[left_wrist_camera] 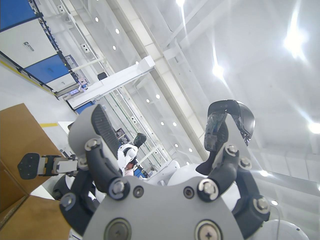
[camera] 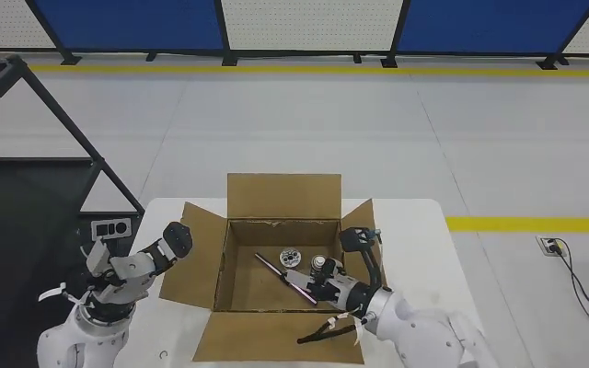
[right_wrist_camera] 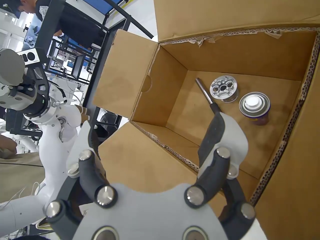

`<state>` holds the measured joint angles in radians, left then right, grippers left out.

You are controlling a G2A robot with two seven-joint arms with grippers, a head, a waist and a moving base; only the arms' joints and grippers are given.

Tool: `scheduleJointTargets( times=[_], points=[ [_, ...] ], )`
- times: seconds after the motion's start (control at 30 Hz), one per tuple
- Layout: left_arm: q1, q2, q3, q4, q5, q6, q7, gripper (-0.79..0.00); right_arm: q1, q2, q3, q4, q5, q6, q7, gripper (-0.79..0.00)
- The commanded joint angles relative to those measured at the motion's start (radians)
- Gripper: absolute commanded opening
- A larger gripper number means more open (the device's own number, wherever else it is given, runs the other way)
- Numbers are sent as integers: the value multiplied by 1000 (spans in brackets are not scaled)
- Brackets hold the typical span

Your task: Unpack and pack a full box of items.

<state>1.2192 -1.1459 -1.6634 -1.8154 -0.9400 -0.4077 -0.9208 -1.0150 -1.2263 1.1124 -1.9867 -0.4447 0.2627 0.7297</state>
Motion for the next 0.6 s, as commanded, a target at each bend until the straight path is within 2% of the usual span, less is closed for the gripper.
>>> scheduleJointTargets(
  times=[0.0, 0.2, 0.33, 0.47, 0.57],
  points=[
    [0, 0, 0, 0, 0, 0, 0, 0, 0, 0, 0, 0, 0, 0, 0, 0],
    [1, 0, 5, -4, 2, 16, 15, 0, -1, 0, -17, 6, -22, -11, -2, 0],
    [-8, 2, 0, 3, 20, 62, 40, 0, 46, -7, -96, 30, -150, 22, 13, 0],
    [-4, 3, -28, 15, 8, 68, 47, 0, 122, -19, -190, 71, -278, 64, 99, 0],
    [9, 5, -56, 17, -4, 65, 47, 0, 184, -32, -253, 119, -387, 150, 147, 0]
  ],
)
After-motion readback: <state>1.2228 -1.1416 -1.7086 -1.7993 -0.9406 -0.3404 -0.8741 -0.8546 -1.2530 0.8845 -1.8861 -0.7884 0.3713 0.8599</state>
